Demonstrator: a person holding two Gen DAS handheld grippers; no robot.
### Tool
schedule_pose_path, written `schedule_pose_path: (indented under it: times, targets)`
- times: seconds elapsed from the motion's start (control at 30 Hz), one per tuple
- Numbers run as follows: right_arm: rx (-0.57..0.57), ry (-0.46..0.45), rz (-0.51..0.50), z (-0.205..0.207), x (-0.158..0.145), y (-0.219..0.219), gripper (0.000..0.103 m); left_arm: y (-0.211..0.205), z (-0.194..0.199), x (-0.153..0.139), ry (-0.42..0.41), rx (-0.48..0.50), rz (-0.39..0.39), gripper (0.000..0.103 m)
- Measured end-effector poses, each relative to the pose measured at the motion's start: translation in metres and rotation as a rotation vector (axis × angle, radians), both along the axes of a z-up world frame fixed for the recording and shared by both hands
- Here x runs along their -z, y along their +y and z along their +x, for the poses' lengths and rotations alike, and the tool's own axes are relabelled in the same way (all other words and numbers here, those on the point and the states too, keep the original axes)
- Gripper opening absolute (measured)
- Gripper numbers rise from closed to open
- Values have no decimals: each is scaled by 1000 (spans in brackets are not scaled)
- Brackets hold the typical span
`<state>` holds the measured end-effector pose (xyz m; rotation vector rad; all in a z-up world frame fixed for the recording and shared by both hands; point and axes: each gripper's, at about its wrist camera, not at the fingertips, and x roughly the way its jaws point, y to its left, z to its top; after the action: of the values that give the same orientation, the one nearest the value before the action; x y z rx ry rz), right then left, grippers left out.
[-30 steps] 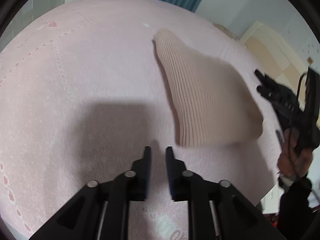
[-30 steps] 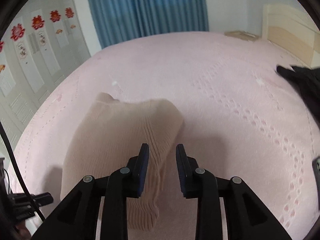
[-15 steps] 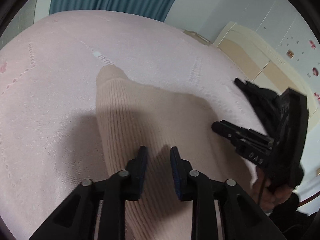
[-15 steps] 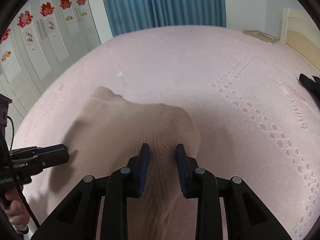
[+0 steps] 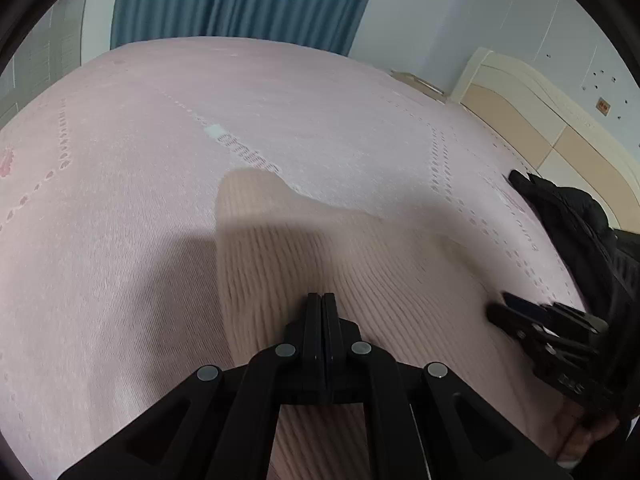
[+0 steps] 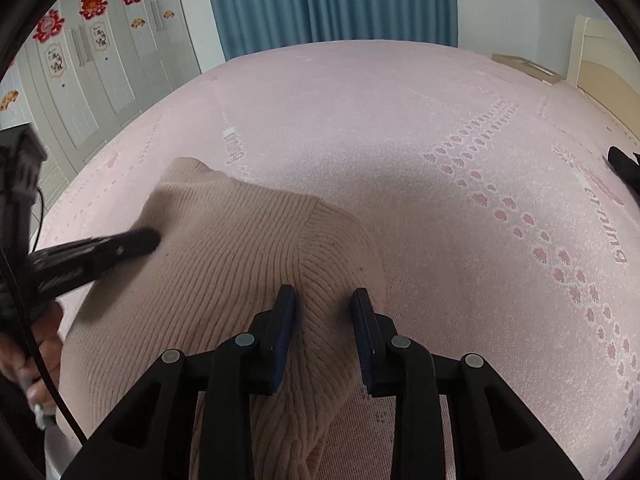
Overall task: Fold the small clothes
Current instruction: 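Pinch the sweater again with the left tool and smooth it flat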
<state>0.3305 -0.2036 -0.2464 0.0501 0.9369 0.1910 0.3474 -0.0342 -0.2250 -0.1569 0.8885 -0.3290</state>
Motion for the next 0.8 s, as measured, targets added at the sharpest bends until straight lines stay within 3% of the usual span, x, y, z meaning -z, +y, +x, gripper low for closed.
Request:
schedule_pose_path:
  times: [0.3, 0.6, 0.8]
  targets:
    - [1, -2, -1, 0, 0, 0, 28, -2, 24, 5, -79, -10, 89, 4]
    - [20, -7, 9, 0, 2, 1, 28, 3, 34, 8, -90, -9, 106, 4]
    - [41, -38, 80, 8, -13, -10, 35, 3, 31, 8, -94, 0, 112, 4]
